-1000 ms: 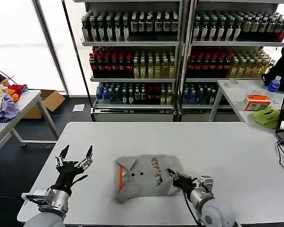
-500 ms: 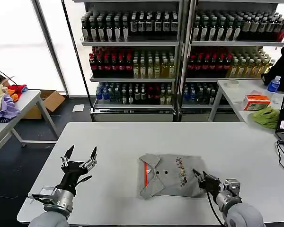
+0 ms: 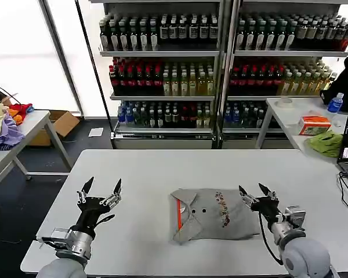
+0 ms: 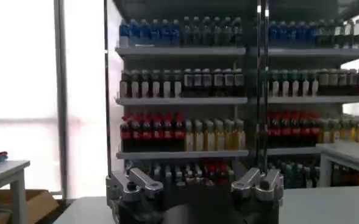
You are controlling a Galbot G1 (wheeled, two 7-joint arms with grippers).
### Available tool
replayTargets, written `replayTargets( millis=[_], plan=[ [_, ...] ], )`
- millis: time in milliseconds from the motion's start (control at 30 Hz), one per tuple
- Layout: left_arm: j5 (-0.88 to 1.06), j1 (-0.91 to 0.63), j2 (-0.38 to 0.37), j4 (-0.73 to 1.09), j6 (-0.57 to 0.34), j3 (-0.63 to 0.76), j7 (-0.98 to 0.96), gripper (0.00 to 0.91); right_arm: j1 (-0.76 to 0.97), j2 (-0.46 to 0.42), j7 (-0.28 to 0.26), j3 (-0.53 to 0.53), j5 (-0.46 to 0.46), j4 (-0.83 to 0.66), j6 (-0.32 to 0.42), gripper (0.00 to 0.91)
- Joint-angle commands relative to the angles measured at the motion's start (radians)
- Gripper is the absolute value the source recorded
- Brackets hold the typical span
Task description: Fold and organize the clothes.
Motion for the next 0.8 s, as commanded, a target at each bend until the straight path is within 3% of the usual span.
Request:
replayTargets(
  millis=[33,200,400,533,667,733,800],
  plan=[
    [0.003,0.015,-0.004,-0.004,-0.001,0.002,0.002,0.907,0.128,0.125,0.025,-0.317,-0.168,-0.189,0.192,0.907],
    [0.003,0.035,-0.009,-0.012,-0.003,-0.007,0.005,0.907,0.125,0.171,0.117,-0.382,-0.177,-0.247,0.207,0.907],
    [-0.011,0.036,-0.012,-0.008,-0.001,-0.007,0.005,0.907,0.113,0.187,0.295,-0.394,-0.161,-0.233,0.087,0.907],
    [-0.012,0.028,-0.015,-0.005,0.001,0.002,0.005,0.907,0.105,0.179,0.329,-0.373,-0.106,-0.193,0.047,0.907],
    [-0.012,0.025,-0.015,-0.001,0.001,0.008,0.006,0.907,0.098,0.17,0.34,-0.343,-0.104,-0.121,0.054,0.907],
    [-0.012,0.024,-0.014,0.0,0.001,0.01,0.008,0.907,0.099,0.164,0.373,-0.327,-0.105,-0.071,0.002,0.907],
    [-0.012,0.021,-0.014,0.001,0.0,0.013,0.007,0.907,0.099,0.156,0.37,-0.312,-0.091,-0.044,0.004,0.907]
  ],
)
